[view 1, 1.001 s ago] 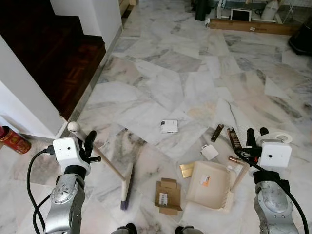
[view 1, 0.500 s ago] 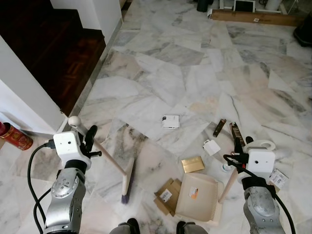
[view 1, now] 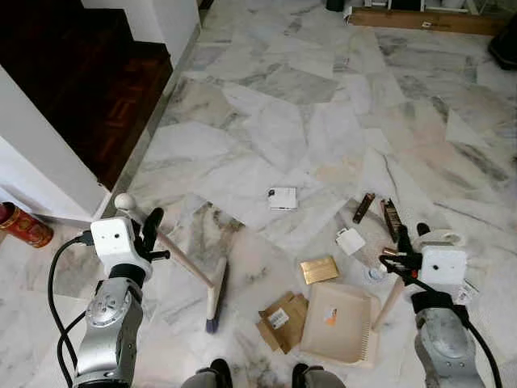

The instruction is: Sweep floor

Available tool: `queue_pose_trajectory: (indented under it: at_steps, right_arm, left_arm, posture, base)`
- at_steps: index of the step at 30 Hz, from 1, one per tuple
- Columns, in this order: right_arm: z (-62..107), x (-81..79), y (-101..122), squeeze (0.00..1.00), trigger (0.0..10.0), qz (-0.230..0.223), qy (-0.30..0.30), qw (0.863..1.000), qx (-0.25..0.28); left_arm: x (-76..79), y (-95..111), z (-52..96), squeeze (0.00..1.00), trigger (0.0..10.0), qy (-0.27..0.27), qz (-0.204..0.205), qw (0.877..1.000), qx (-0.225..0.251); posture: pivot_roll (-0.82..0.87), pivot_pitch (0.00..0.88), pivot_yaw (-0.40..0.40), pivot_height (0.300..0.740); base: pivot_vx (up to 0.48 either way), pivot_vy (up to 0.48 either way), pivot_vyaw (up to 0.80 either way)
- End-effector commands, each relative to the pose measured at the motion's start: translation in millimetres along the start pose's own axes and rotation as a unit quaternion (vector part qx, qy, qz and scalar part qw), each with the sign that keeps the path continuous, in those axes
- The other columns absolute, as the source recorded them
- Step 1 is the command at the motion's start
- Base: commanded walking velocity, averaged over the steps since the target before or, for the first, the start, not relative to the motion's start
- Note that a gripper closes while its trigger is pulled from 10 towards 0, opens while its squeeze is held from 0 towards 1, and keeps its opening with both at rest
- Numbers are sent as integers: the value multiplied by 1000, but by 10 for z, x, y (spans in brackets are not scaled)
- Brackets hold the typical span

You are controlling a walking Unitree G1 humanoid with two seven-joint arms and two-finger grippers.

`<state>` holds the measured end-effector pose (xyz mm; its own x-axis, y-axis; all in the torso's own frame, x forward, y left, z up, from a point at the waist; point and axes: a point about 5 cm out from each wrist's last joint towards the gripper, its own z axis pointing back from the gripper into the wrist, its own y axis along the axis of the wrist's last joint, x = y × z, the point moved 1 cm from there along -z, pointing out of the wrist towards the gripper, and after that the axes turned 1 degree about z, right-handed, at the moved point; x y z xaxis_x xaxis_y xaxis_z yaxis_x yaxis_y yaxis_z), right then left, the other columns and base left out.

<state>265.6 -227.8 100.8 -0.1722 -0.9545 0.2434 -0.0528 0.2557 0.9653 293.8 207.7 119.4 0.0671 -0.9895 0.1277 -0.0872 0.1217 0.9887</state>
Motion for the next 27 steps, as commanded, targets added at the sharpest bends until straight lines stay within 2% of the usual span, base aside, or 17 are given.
queue_pose_trajectory:
  at_steps: [1,11,17,23,27]
  right_arm:
    - [7,49,89,0,10000,-1,-3,1000,19]
    - [7,34,104,0,10000,-2,8,1000,20]
    - [51,150,94,0,10000,33,-4,999,14]
    - [49,170,75,0,10000,54,-8,998,10]
    - [66,119,-6,0,10000,37,1,999,0]
  left_arm:
    - [-33,8,8,0,10000,4,2,1000,2]
    - [-42,9,-5,0,10000,6,2,1000,3]
    - [-67,-8,1,0,10000,10,2,1000,2]
    - [-45,-16,8,0,10000,7,4,1000,0]
    - [-49,-7,2,0,10000,7,4,1000,1]
  posture:
    - [-145,263,50,740]
    - [-150,261,45,740]
    - [-164,265,41,740]
    - [-162,269,42,740]
    - [-158,271,42,740]
  base:
    - [0,0,0]
    - [0,0,0]
    - [0,0,0]
    - [0,0,0]
    - [0,0,0]
